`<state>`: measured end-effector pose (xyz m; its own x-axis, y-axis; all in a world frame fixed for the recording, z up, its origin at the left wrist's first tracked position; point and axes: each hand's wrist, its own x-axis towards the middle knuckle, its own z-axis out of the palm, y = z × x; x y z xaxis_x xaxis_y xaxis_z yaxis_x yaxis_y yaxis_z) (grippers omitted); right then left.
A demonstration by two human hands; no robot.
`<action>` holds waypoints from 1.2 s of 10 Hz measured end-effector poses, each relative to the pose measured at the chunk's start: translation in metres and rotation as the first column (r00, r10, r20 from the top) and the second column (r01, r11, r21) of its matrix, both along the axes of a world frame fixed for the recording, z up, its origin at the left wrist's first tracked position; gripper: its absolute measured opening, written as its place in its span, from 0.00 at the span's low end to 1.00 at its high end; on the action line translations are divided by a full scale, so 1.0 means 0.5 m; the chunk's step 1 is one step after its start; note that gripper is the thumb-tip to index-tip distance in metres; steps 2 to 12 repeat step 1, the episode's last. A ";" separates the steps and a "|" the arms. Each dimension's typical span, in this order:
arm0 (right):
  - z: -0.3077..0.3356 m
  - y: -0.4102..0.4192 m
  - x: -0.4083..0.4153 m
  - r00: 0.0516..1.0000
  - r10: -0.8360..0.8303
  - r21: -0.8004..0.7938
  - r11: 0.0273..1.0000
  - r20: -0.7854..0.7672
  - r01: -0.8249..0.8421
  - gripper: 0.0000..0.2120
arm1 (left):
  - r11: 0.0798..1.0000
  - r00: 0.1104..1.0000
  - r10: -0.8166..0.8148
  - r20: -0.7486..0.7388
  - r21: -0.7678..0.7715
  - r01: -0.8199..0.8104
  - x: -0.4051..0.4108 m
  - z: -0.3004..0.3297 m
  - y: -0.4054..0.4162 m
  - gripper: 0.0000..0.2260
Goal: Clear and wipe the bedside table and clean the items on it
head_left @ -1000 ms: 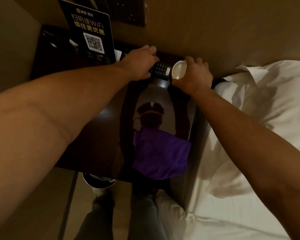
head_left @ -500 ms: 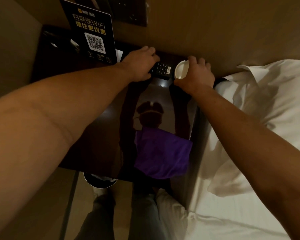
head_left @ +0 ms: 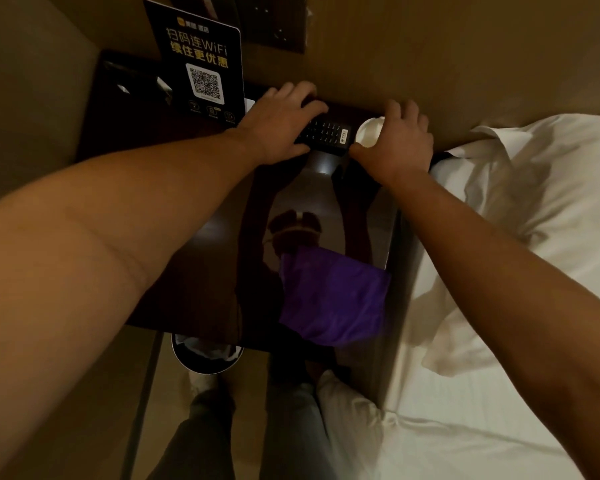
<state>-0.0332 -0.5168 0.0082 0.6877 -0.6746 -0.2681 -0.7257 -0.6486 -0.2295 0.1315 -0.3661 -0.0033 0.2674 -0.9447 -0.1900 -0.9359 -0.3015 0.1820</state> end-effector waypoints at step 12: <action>0.020 0.020 -0.005 1.000 0.004 -0.024 1.000 0.024 -0.003 0.39 | 0.999 1.000 0.001 0.013 -0.049 0.000 -0.005 0.016 0.017 0.31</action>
